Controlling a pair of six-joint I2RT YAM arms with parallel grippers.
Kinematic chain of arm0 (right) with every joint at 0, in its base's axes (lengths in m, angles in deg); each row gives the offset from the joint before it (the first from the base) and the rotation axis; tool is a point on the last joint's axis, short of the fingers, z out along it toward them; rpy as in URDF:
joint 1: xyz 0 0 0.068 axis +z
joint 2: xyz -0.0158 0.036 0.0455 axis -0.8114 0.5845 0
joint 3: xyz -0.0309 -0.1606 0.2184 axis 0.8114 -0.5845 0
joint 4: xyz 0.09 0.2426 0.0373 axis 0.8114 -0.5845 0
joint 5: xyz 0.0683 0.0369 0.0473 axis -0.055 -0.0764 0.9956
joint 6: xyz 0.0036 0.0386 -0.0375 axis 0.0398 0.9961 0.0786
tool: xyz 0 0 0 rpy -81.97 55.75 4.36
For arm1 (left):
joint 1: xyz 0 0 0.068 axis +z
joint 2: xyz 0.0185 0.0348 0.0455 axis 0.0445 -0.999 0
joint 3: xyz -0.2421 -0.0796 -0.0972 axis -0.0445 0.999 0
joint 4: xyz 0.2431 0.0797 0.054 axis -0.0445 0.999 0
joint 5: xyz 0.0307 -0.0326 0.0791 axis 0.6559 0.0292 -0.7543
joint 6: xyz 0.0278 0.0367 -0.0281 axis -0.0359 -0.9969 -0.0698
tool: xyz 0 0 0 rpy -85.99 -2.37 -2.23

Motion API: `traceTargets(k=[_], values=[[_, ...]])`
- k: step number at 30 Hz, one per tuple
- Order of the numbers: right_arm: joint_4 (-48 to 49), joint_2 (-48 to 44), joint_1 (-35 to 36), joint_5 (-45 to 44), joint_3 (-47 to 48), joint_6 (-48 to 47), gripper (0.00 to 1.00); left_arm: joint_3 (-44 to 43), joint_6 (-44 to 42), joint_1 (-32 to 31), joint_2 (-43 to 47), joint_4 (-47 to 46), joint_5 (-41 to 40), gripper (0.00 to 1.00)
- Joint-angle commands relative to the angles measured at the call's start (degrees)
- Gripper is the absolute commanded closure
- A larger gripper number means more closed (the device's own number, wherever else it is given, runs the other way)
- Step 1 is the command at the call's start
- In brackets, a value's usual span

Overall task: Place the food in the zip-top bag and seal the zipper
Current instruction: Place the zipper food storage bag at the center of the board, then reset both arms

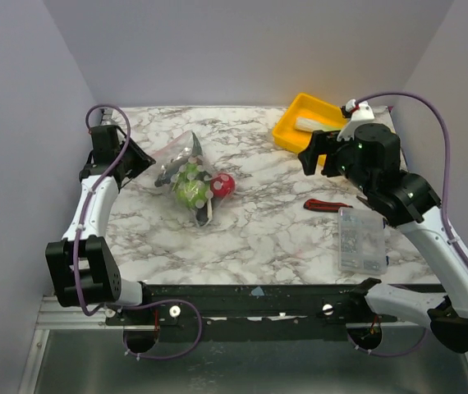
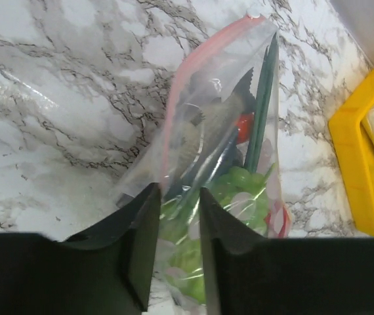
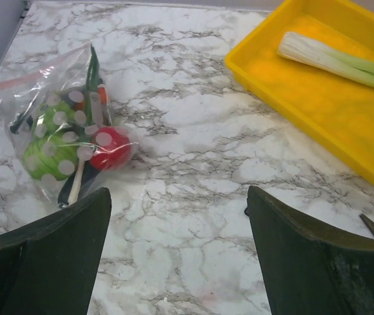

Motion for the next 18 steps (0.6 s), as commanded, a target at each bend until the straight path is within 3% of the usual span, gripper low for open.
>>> traceTargets(k=[1, 10, 14, 18], values=[[-4.5, -2.8, -0.3, -5.2, 1.1, 0.0, 0.13, -2.3, 1.5, 0.9, 0.6, 2.2, -0.9, 0.57], [-8.1, -6.0, -0.2, -7.0, 4.5, 0.2, 0.11, -2.5, 1.4, 0.7, 12.4, 4.7, -4.9, 0.12], [-7.8, -8.2, -0.2, -7.1, 5.2, 0.5, 0.03, -5.7, -2.3, -2.7, 17.7, 6.5, -3.3, 0.04], [-6.5, -12.0, -0.2, -9.3, 5.2, 1.4, 0.0, -8.8, -8.4, -11.4, 23.8, 5.9, -2.5, 0.02]])
